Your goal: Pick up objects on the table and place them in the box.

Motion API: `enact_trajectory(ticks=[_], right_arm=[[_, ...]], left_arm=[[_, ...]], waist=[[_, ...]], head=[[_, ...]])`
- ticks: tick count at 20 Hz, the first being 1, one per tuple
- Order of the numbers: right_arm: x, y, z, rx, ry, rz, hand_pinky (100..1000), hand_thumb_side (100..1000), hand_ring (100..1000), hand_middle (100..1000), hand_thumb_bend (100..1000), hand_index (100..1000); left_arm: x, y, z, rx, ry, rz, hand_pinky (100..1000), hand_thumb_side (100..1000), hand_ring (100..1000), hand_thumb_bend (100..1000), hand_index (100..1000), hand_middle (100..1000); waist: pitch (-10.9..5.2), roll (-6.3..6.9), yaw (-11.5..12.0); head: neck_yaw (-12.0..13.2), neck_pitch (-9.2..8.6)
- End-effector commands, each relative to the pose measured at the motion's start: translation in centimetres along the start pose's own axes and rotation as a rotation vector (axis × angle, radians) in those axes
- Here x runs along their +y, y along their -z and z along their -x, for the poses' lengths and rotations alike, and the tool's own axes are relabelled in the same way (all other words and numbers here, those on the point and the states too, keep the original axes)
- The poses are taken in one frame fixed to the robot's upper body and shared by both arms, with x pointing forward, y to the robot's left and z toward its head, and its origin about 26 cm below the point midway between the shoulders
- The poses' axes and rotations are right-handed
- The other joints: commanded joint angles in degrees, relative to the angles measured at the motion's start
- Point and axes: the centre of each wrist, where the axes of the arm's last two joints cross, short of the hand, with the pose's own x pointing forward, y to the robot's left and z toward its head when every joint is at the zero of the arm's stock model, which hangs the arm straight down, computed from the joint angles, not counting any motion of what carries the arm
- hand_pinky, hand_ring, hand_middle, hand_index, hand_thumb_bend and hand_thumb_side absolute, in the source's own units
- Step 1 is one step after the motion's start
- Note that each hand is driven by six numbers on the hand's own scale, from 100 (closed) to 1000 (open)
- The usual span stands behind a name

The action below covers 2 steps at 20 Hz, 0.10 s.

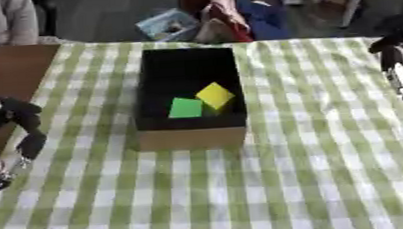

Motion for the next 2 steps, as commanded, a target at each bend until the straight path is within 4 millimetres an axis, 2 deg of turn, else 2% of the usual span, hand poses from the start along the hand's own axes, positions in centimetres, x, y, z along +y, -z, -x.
enact_trajectory(ticks=[1, 2], right_arm=[[-0.26, -0.09, -0.52, -0.005, 0.013, 0.018, 707, 265, 598, 689, 100, 787], [-0.17, -0.28, -0.43, 0.002, 0.018, 0.018, 707, 266, 598, 689, 100, 787]], left_arm=[[0.39, 0.00, -0.25, -0.008, 0.009, -0.009, 724, 472, 493, 376, 690, 496], [0.35, -0.02, -0.22, -0.007, 0.008, -0.008, 724, 472, 493, 376, 690, 496]], waist=[[-0.61, 0.42, -0.3], [-0.57, 0.49, -0.3]], head=[[-0.1, 0.85], [-0.1, 1.03]])
